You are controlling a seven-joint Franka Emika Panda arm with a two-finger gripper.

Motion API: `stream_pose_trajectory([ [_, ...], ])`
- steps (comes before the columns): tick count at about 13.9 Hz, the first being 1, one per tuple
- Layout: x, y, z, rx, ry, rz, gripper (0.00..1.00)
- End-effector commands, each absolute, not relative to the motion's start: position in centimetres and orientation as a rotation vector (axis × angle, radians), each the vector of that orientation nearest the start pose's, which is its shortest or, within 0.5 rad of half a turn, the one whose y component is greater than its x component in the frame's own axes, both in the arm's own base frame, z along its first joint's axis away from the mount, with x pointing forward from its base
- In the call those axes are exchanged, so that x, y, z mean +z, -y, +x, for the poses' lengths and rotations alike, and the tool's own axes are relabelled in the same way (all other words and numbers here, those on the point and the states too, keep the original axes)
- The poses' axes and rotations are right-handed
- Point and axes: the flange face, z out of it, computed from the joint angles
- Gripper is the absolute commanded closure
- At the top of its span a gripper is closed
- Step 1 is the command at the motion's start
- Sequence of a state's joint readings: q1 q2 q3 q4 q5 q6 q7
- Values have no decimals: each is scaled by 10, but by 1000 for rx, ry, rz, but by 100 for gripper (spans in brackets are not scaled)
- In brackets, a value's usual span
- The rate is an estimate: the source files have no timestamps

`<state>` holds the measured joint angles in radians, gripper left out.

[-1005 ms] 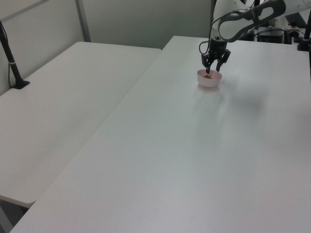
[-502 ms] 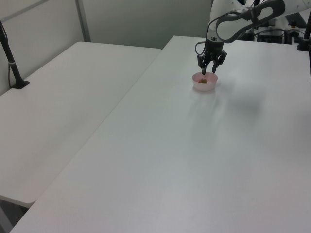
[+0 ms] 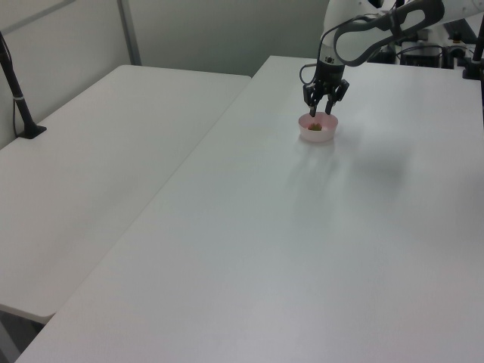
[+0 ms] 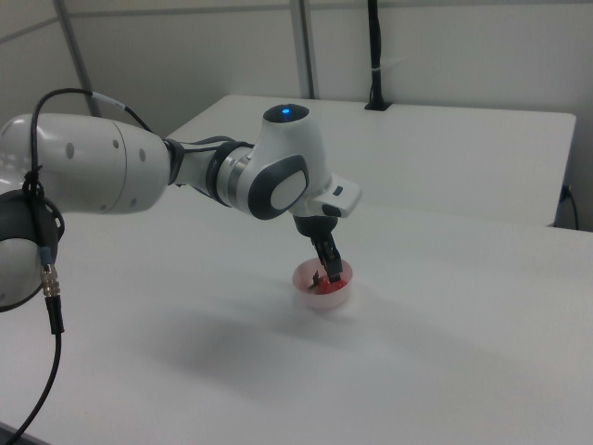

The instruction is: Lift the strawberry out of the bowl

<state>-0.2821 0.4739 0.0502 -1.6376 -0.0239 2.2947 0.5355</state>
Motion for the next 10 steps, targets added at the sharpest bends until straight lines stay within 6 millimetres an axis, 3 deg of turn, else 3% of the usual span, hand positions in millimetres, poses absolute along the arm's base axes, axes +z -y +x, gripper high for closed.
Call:
stream_pose_trajectory([
  [1,363,158,674,-289,-1178,-2854,47],
  [10,338,154,673,-240,-1173,-2865,46],
])
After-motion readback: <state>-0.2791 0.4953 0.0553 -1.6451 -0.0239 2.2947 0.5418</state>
